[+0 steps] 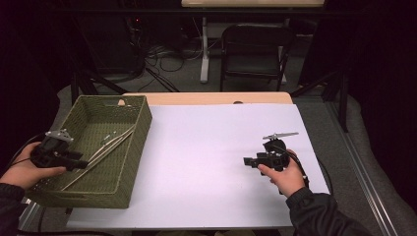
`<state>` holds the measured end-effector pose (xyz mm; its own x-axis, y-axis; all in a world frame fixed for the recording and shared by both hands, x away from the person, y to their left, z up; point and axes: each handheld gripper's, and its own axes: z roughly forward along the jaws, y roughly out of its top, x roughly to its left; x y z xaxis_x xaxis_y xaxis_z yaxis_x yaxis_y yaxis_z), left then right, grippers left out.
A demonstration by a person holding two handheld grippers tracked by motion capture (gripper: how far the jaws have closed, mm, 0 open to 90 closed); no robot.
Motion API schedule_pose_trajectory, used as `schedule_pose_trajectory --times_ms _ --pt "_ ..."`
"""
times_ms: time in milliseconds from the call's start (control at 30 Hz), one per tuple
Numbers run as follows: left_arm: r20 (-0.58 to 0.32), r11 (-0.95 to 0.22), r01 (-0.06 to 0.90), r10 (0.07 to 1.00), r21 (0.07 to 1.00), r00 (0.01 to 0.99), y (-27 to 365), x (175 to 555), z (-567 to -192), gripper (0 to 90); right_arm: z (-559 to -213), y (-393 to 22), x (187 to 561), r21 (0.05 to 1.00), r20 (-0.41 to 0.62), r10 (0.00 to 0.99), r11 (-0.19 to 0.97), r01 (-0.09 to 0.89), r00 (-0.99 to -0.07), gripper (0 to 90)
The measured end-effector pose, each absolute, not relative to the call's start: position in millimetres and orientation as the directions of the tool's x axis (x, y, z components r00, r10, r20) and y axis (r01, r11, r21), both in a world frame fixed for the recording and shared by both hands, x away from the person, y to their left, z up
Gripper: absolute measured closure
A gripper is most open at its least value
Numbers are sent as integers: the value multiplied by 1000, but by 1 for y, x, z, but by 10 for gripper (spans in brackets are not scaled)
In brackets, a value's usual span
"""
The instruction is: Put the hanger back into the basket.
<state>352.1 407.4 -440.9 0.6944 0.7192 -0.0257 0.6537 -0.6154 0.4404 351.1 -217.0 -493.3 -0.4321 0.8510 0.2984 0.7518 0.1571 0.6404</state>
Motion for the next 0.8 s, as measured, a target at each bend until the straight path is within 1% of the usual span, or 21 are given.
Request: schedule_pose_trajectory --times_ms 67,133,300,467,533,600,700,767,800 --pt "-43 -608 642 709 467 704 406 346 -437 455 -493 -218 351 639 300 849 160 752 -435 359" --pt "-41 -602 639 711 479 702 404 341 -434 450 -492 -219 350 639 299 850 159 752 -434 358" --pt "-25 -573 640 735 513 678 400 326 -425 451 -491 -220 347 647 283 853 167 744 -438 351" --pt "-36 -521 635 757 570 652 390 307 -416 454 -491 -221 342 648 270 854 180 740 -444 351" --pt "-25 -518 624 758 585 652 383 298 -414 455 -491 -222 339 651 266 851 187 735 -452 350" --pt "-36 -501 621 760 603 649 375 290 -413 454 -491 -223 336 658 265 848 189 729 -458 347" --pt "-31 -506 599 748 620 663 358 279 -411 454 -490 -225 330 666 256 848 193 720 -464 344" --pt "-4 -520 583 744 624 668 346 272 -409 455 -491 -227 325 673 241 855 195 713 -460 344" --pt "-5 -522 579 739 627 673 342 270 -409 455 -491 -229 322 675 233 857 198 711 -460 343"
